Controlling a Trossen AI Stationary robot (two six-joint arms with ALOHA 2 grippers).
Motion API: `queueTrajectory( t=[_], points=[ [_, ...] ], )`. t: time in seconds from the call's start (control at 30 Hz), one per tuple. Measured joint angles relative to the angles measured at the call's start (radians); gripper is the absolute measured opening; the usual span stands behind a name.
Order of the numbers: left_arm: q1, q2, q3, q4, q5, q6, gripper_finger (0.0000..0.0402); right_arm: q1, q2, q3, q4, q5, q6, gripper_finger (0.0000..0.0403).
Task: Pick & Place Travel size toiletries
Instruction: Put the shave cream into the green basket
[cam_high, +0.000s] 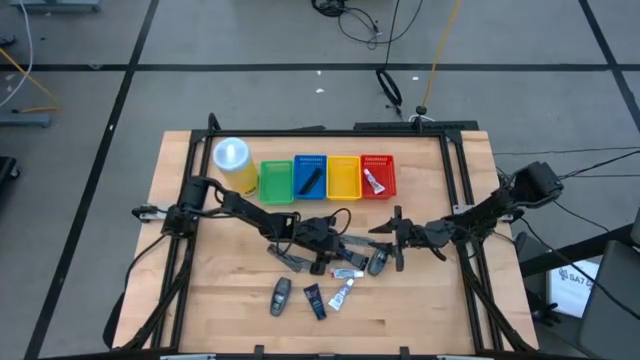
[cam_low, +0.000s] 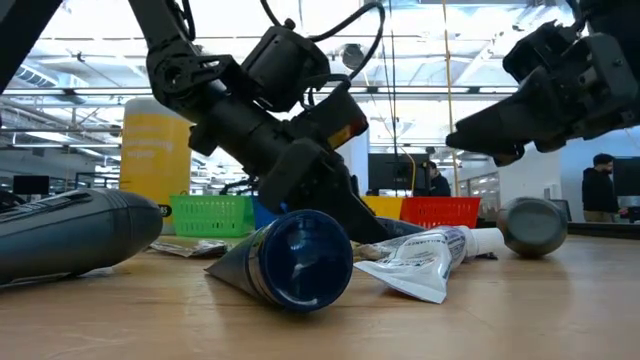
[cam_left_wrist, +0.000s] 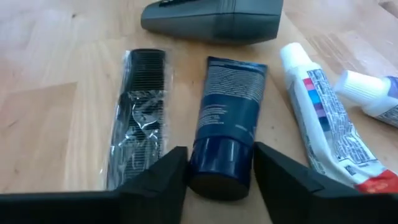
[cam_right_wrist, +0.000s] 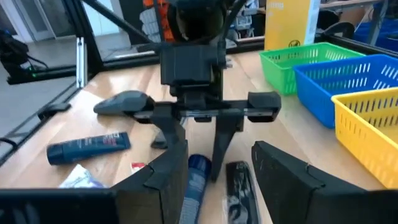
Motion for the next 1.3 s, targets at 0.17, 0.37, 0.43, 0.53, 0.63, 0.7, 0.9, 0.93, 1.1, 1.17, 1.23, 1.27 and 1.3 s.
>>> queueTrajectory(
  t=[0.17, 0.37, 0.43, 0.53, 0.63, 0.7, 0.9, 0.93, 1.1, 1.17, 1.23, 1.27, 1.3],
  points=[
    [-0.002, -0.072, 0.000, -0.057, 0.000, -0.070, 0.0109, 0.000, 0.000, 0.001, -0.002, 0.000, 0.006, 0.0171],
    [-0.028, -0.308, 0.000, -0.329, -0.244, -0.077, 0.0109, 0.000, 0.000, 0.001, -0.004, 0.000, 0.007, 0.0171],
    [-0.048, -0.402, 0.000, -0.476, -0.409, -0.098, 0.0120, 0.000, 0.000, 0.001, -0.005, 0.000, 0.007, 0.0171],
    [-0.064, -0.528, 0.001, -0.736, -0.650, -0.251, 0.0134, 0.000, 0.000, 0.001, -0.006, 0.000, 0.007, 0.0171],
    [-0.044, -0.622, 0.000, -1.005, -0.744, -0.550, 0.0130, 0.000, 0.000, 0.001, -0.006, 0.000, 0.007, 0.0171],
    [-0.013, -0.658, 0.000, -1.184, -0.735, -0.771, 0.0121, 0.000, 0.000, 0.001, -0.005, 0.000, 0.007, 0.0171],
    [0.078, -0.626, 0.000, -1.482, -0.672, -1.100, 0.0122, 0.000, 0.000, 0.001, -0.004, 0.000, 0.008, 0.0171],
    [0.088, -0.611, 0.000, -1.486, -0.673, -1.115, 0.0128, 0.000, 0.000, 0.001, -0.004, 0.000, 0.008, 0.0171],
    [0.125, -0.525, 0.000, -1.416, -0.687, -1.127, 0.0149, 0.000, 0.000, 0.001, -0.004, 0.000, 0.011, 0.0171],
    [0.137, -0.487, 0.000, -1.398, -0.687, -1.129, 0.0148, 0.000, 0.000, 0.001, -0.004, 0.000, 0.011, 0.0171],
    [0.148, -0.453, 0.000, -1.381, -0.688, -1.137, 0.0143, 0.000, 0.000, 0.001, -0.004, 0.000, 0.014, 0.0171],
    [0.152, -0.437, 0.000, -1.376, -0.689, -1.146, 0.0140, 0.000, 0.000, 0.001, -0.004, -0.001, 0.014, 0.0171],
    [0.157, -0.422, 0.000, -1.372, -0.688, -1.154, 0.0137, 0.000, 0.000, 0.001, -0.004, 0.000, 0.014, 0.0171]
  ],
)
